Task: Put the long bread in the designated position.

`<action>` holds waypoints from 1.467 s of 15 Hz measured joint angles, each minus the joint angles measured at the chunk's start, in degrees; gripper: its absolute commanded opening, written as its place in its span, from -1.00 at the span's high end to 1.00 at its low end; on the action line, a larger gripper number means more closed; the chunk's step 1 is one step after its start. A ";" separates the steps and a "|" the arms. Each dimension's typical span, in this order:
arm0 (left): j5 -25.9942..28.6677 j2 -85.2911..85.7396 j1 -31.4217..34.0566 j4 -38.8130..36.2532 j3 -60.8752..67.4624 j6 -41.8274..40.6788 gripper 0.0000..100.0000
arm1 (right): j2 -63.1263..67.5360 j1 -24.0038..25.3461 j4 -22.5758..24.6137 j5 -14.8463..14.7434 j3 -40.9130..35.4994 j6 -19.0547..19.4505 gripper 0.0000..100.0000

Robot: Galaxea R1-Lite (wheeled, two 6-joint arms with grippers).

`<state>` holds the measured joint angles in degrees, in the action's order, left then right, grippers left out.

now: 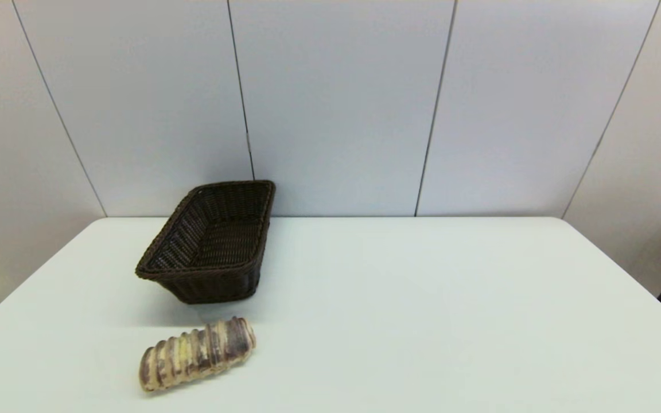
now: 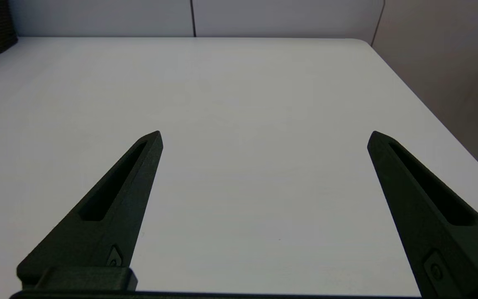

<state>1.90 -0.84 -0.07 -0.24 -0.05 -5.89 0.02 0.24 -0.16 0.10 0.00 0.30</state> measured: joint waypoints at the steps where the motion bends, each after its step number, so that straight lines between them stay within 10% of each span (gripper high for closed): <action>1: 0.02 0.40 0.00 0.00 0.00 0.09 -1.00 | 0.00 0.00 0.00 0.00 0.00 -0.04 -1.00; 22: -0.28 0.91 -0.02 0.09 0.05 4.13 -1.00 | 0.00 0.00 0.00 0.01 0.00 -0.01 -1.00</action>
<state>1.62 0.07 -0.10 -0.16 0.00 -1.76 0.02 0.24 -0.16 0.11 0.00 0.29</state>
